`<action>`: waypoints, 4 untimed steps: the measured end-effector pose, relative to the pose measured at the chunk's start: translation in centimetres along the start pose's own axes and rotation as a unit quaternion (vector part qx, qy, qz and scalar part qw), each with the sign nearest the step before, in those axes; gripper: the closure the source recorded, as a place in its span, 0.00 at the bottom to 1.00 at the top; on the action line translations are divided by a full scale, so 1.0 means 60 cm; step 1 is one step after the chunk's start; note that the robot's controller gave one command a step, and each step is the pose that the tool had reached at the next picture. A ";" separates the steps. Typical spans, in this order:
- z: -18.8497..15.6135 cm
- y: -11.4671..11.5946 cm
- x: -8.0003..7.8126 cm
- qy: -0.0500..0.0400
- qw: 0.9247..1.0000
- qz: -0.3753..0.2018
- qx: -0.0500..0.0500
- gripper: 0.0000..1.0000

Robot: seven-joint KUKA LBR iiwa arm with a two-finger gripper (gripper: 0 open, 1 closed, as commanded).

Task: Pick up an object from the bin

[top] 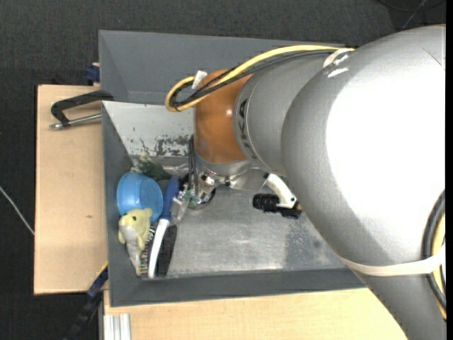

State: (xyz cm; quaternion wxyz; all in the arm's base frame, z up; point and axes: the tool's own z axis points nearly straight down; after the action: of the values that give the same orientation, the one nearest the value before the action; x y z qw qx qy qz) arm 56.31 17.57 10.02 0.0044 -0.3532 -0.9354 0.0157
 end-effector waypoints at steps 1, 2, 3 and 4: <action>0.030 0.004 0.020 -0.014 0.996 0.082 -0.019 0.00; 0.034 -0.009 -0.047 -0.003 0.989 0.144 -0.030 0.00; 0.033 -0.010 -0.048 -0.005 0.989 0.143 -0.029 1.00; -0.054 -0.008 -0.050 0.002 0.990 0.142 -0.021 1.00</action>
Offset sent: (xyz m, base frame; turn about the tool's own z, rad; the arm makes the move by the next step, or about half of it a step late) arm -0.0196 0.0240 -0.0302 0.1534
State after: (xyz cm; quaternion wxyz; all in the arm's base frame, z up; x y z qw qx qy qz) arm 58.31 15.28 13.30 -0.0036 -0.4824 -0.8760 -0.0037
